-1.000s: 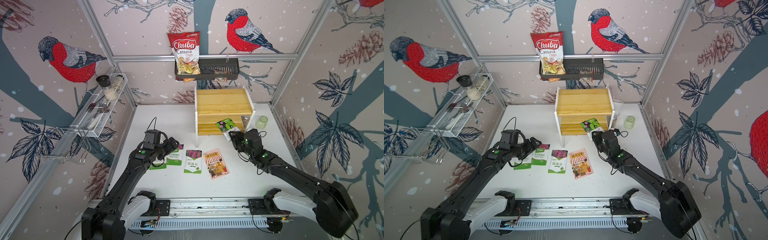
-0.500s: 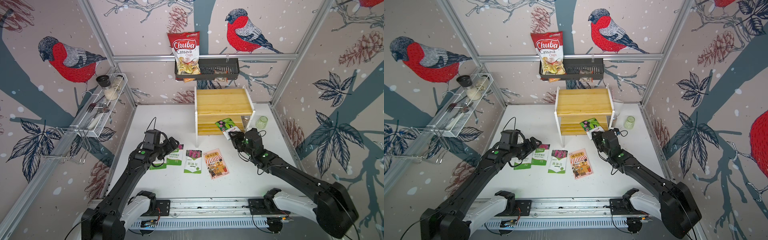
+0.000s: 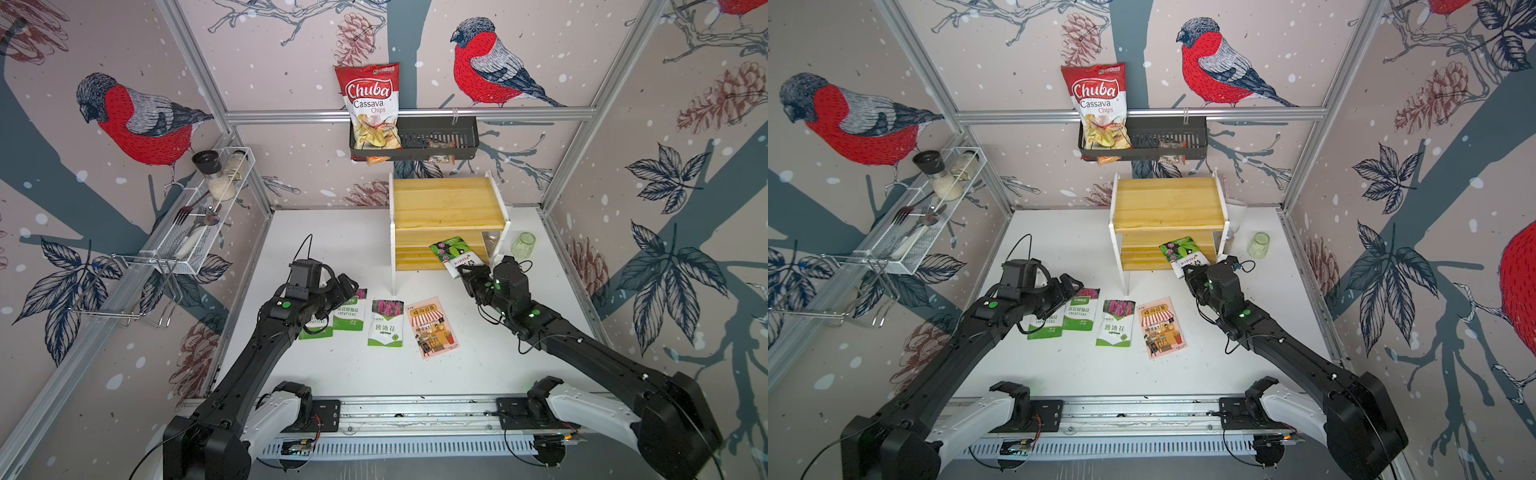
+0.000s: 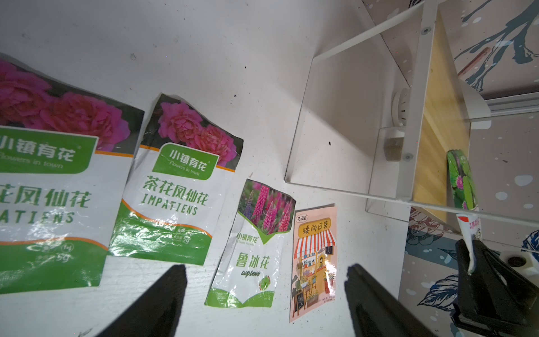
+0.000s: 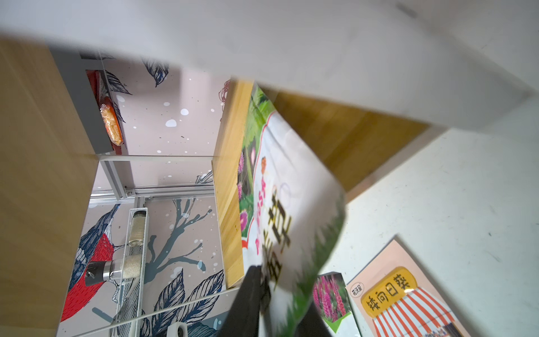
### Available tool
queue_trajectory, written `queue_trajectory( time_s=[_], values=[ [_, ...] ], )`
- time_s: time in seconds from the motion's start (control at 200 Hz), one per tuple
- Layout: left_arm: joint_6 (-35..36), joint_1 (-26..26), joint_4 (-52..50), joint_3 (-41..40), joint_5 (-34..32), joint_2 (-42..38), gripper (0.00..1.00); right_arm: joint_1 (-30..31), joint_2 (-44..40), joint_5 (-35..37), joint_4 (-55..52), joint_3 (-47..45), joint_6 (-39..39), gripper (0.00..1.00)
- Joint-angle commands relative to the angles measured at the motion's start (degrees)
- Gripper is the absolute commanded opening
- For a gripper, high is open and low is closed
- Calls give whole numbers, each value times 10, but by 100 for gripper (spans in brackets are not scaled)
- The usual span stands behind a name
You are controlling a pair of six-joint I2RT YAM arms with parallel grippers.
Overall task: Take the seed bag off the shelf
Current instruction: Pick up the seed packet from the shelf.
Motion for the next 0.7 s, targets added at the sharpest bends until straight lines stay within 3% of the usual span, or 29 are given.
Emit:
queue_trajectory(
  time_s=[0.0,0.33,0.69],
  values=[
    [-2,2,6,4,1,2,89,-2,4,-11,29,5,-10,17],
    [-2,1,8,6,0,5,89,-11,29,-35,66,20,-21,4],
    [0,1,11,0,0,7,89,-10,23,-43,72,21,-28,0]
  ],
)
